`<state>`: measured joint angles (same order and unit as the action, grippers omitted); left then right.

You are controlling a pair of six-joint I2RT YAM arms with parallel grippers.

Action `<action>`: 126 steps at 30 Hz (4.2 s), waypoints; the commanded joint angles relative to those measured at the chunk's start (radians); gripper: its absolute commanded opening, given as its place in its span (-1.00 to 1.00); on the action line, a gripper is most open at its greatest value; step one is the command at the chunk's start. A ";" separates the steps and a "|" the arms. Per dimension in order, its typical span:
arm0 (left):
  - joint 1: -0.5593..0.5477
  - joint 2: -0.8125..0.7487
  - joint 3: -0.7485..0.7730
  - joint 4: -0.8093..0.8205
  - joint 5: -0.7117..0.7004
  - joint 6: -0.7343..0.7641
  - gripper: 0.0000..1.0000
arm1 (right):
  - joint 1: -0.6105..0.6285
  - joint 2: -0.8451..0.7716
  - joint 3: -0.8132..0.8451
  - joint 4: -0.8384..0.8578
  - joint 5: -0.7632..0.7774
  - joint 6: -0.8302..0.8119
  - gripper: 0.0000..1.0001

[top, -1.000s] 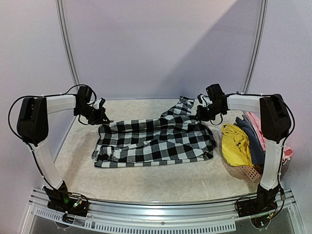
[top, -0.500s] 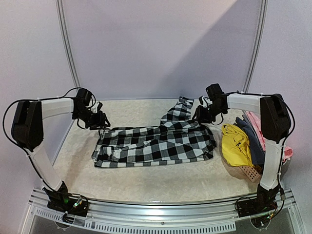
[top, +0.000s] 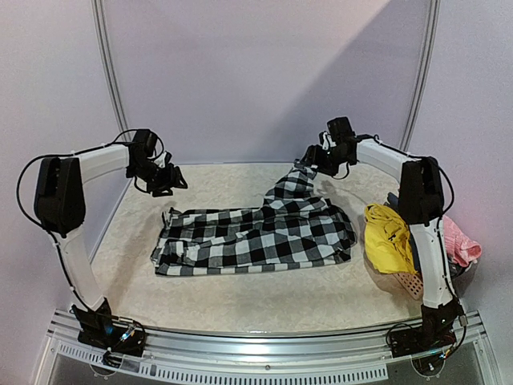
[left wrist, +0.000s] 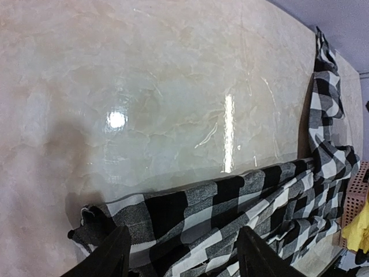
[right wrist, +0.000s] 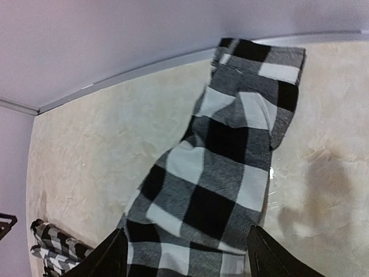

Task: Fold and stack the mixed laundry pile
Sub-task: Fold the 1/3-folded shirt at the center of the board, then adjust the rectangle-folded shirt at the center of the board.

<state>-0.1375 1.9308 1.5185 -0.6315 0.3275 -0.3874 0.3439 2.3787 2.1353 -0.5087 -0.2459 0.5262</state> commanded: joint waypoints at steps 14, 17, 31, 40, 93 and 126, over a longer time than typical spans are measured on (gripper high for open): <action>-0.015 0.017 -0.001 -0.116 -0.015 -0.049 0.22 | -0.073 0.331 0.236 0.107 -0.153 0.204 0.41; -0.015 0.019 0.000 -0.123 -0.020 -0.055 0.20 | -0.075 0.380 0.271 0.158 -0.231 0.252 0.38; -0.017 0.016 0.000 -0.134 -0.045 -0.053 0.14 | -0.077 0.486 0.331 0.335 -0.344 0.412 -0.61; -0.017 -0.019 -0.011 -0.130 -0.045 -0.007 -0.01 | -0.083 0.446 0.402 0.469 -0.333 0.418 -1.00; -0.189 -0.218 -0.235 -0.115 0.030 0.223 -0.15 | 0.281 -0.791 -1.060 0.021 -0.254 -0.277 -0.99; -0.346 -0.198 -0.220 -0.053 0.052 0.166 -0.16 | 0.311 -0.657 -0.821 -0.195 0.195 0.034 0.02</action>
<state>-0.4610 1.7767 1.2934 -0.6785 0.3843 -0.2104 0.6609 1.6154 1.2697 -0.6373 -0.1001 0.5564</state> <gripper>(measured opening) 0.420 0.516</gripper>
